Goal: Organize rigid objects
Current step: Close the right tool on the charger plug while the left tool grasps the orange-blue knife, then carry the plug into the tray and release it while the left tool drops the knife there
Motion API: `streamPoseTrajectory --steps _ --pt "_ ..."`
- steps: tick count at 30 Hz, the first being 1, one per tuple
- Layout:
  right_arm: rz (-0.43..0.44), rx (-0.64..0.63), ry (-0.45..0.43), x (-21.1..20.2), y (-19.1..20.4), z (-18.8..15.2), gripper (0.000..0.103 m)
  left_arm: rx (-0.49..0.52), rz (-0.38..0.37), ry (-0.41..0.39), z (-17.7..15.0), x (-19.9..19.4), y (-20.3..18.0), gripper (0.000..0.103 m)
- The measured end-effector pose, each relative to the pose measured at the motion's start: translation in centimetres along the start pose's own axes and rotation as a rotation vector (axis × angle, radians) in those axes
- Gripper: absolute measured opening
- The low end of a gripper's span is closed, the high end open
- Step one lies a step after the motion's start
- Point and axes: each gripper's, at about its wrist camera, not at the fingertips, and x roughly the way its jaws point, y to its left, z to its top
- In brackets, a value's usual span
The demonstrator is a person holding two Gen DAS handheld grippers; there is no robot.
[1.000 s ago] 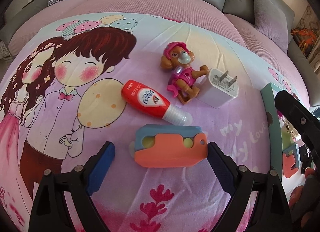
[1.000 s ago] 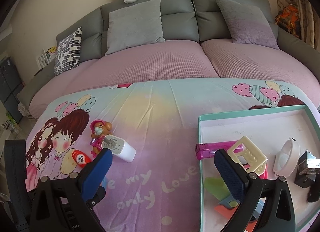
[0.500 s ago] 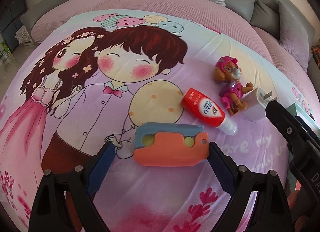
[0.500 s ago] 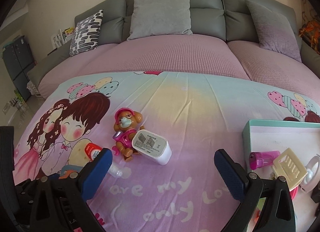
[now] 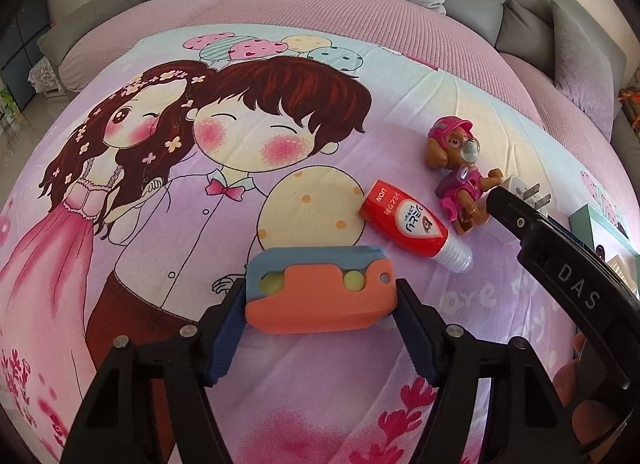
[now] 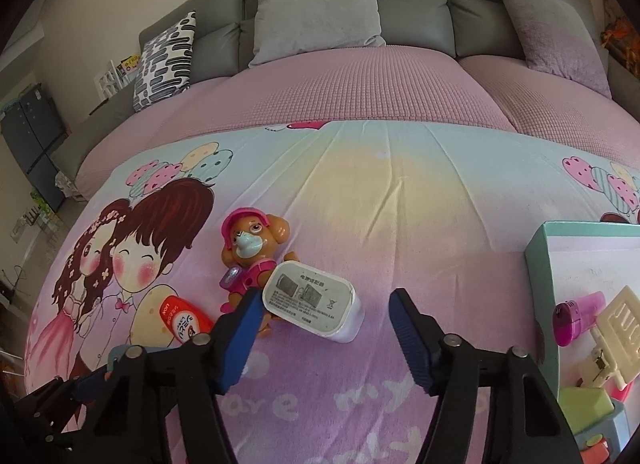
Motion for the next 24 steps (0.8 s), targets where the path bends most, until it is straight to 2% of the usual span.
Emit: streamPoseTrajectory --steps 1,2,8,16,20,24 --pt "0.016 0.009 0.000 0.0 0.0 0.0 0.052 -0.003 -0.003 -0.002 0.1 0.1 0.0 0.072" --pt "0.023 0.012 0.000 -0.1 0.0 0.0 0.051 -0.006 -0.008 -0.005 0.2 0.0 0.0 0.072" --pt "0.016 0.012 -0.009 -0.9 0.0 -0.2 0.050 -0.005 -0.029 -0.025 0.3 -0.6 0.0 0.072" --pt "0.008 0.082 -0.057 -4.5 -2.0 -0.3 0.050 0.008 -0.059 -0.073 0.6 -2.6 -0.8 0.072" --pt "-0.016 0.102 -0.095 -7.2 -3.1 -0.5 0.050 0.032 -0.069 -0.110 0.8 -4.1 -1.8 0.072" --pt "-0.079 0.132 -0.124 -10.1 -4.9 -1.2 0.050 0.066 -0.129 -0.146 0.9 -5.7 -3.5 0.072"
